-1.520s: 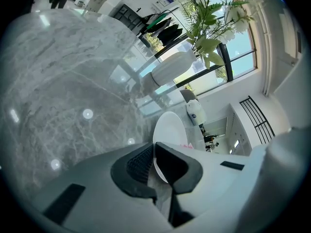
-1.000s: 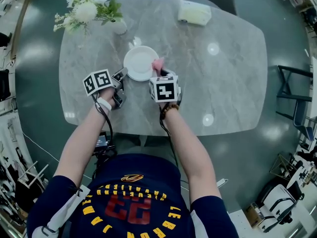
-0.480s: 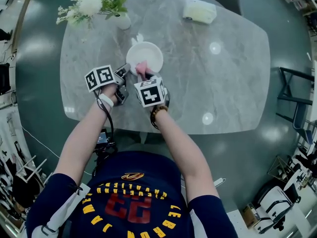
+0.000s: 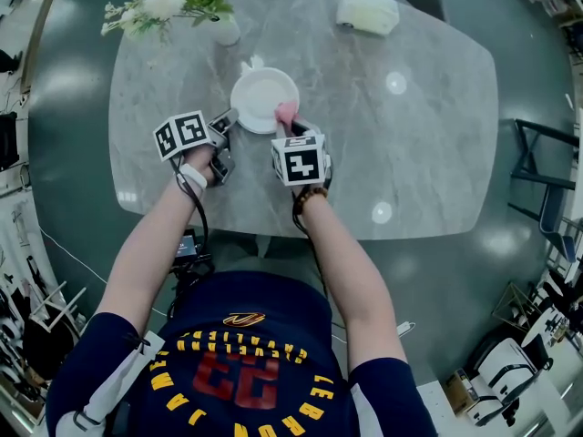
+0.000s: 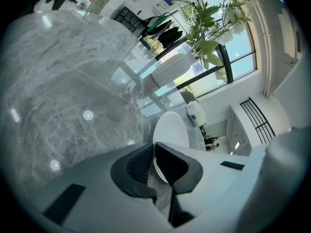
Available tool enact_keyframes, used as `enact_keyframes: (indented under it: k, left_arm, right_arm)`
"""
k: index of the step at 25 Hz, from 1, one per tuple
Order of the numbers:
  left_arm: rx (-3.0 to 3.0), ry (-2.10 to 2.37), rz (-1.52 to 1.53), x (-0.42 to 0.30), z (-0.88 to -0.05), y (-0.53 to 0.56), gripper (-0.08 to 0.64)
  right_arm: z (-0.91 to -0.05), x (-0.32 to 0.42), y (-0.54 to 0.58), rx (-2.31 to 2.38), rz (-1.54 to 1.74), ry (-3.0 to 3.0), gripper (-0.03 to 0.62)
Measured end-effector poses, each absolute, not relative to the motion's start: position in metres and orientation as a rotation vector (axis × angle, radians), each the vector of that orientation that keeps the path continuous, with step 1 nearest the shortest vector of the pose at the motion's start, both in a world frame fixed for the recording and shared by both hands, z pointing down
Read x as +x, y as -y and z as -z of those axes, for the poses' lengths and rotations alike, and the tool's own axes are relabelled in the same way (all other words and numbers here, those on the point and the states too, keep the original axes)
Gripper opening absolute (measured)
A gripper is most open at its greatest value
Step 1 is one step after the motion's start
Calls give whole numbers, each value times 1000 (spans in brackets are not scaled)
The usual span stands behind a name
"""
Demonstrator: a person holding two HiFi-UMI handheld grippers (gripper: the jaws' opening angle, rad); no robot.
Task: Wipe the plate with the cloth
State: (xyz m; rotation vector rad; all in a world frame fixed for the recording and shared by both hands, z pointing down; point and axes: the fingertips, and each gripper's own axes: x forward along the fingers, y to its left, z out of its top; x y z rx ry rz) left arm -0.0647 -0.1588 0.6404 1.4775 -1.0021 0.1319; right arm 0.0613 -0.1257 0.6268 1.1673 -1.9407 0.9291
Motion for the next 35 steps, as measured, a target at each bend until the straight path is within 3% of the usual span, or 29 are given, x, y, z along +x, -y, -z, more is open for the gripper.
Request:
enact_keyframes:
  k: [6, 10, 18, 25, 35]
  left_arm:
    - [1520, 1027, -146, -64, -637, 161, 26]
    - [1560, 1024, -160, -60, -625, 163, 155]
    - [1543, 997, -64, -85, -593, 152, 156]
    - [1630, 878, 280, -83, -469, 152, 155]
    - [1826, 812, 464, -101, -348, 117, 155]
  right_arm:
    - [-622, 65, 129, 1212, -984, 1980, 40]
    - [-607, 70, 133, 1282, -994, 2022, 40]
    - [-571, 83, 129, 1355, -1023, 2069, 40]
    - [-534, 93, 112, 1403, -1023, 2133, 40]
    - [-433, 58, 88, 1333, -962, 2395, 40]
